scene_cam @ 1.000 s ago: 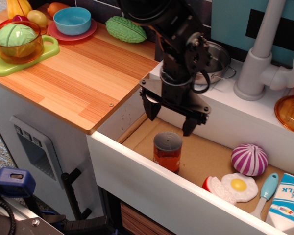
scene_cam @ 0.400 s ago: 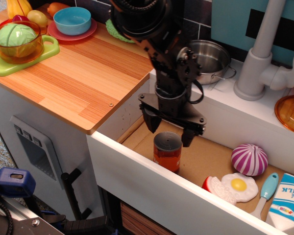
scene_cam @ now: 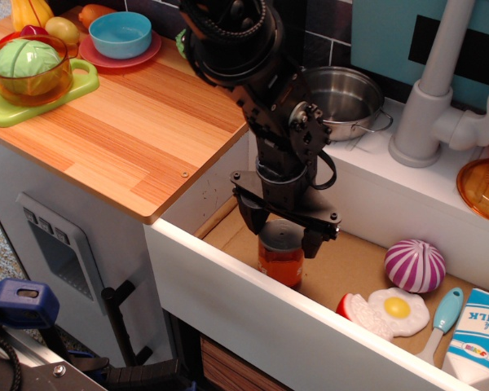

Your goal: Put can in pot

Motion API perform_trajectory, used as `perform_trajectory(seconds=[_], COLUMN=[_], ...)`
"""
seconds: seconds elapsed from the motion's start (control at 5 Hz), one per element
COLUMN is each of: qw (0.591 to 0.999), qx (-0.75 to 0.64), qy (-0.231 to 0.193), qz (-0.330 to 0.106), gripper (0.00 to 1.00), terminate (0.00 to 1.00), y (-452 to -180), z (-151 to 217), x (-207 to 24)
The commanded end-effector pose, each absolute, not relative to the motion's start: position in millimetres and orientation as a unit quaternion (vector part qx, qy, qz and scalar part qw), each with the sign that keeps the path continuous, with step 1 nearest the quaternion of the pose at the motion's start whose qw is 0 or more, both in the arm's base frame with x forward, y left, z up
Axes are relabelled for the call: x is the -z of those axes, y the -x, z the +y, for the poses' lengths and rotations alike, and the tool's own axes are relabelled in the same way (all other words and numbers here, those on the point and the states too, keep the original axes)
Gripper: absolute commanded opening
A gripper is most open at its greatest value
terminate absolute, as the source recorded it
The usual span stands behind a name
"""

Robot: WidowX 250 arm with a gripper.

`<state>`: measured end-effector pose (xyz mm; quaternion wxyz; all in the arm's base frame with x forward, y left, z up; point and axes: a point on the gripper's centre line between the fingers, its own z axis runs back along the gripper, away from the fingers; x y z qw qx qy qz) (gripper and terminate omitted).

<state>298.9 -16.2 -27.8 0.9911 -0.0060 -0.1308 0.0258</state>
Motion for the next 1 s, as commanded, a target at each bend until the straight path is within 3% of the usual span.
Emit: perform_trajectory(seconds=[0.0, 0.4, 0.6, 0.8], qw=[0.989, 0.985, 0.985, 0.985], qx=[-0.025, -0.039, -0.045, -0.045], qy=[0.018, 0.019, 0.022, 0.020], qz=[-0.145, -0.167, -0.166, -0.168], gripper=[1.00, 1.00, 0.00, 0.00], terminate=[0.00, 0.00, 0.00, 0.00], y=[-301, -304, -308, -311], z=[-14, -17, -18, -19], x=[30, 40, 41, 34])
